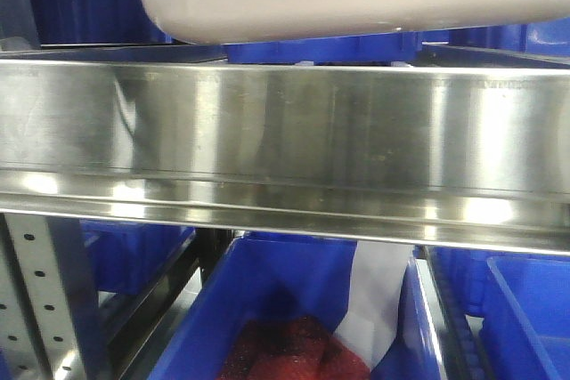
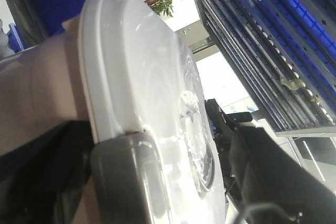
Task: Grab white bin and place on right shelf
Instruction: 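Raise the held bin above the upper steel shelf edge, then lower the bin onto the upper shelf's roller track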
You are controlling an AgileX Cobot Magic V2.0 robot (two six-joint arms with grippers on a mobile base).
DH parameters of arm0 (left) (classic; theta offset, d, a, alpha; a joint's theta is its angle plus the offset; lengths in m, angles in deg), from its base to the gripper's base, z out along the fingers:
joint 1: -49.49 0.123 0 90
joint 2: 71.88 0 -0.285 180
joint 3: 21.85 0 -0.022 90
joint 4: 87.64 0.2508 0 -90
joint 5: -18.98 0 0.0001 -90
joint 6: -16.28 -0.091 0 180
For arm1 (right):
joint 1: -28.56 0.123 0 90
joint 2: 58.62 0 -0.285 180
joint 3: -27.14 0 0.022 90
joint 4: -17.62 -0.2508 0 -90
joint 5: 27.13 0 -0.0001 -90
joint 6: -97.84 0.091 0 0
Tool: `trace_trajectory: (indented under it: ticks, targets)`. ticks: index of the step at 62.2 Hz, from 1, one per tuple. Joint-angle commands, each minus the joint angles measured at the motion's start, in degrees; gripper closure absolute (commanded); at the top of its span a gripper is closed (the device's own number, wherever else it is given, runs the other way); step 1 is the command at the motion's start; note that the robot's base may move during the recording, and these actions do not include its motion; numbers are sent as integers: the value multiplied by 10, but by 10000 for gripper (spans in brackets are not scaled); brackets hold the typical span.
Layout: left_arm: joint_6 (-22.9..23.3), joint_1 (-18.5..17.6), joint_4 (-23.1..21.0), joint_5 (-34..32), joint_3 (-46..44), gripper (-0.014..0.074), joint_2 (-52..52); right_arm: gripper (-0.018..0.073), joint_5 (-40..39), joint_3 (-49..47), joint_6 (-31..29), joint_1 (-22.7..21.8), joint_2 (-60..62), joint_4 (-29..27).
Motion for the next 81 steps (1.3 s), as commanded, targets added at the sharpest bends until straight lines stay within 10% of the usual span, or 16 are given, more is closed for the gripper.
trace_trajectory:
  ticks: [1,32,46,54,64,81]
  targets:
    - [-5,-11,-101,45,-21,722,24,491,56,-25,-7,8,6,-54]
    - [-54,-11,-12,-80,-21,697,7,478,67,-25,-87,52,-89,-54]
    - [-64,-11,3,-42,-21,344,-22,137,70,-45,-164,52,-89,-37]
    - [-74,-11,15,-43,-21,136,-22,-92,56,-75,-183,52,-89,25]
    - [-91,-11,43,-52,-31,100,-22,-76,9,-117,-183,52,-89,160]
    - [-91,-11,244,-74,-113,102,-22,-76,-57,-160,-183,52,-89,309]
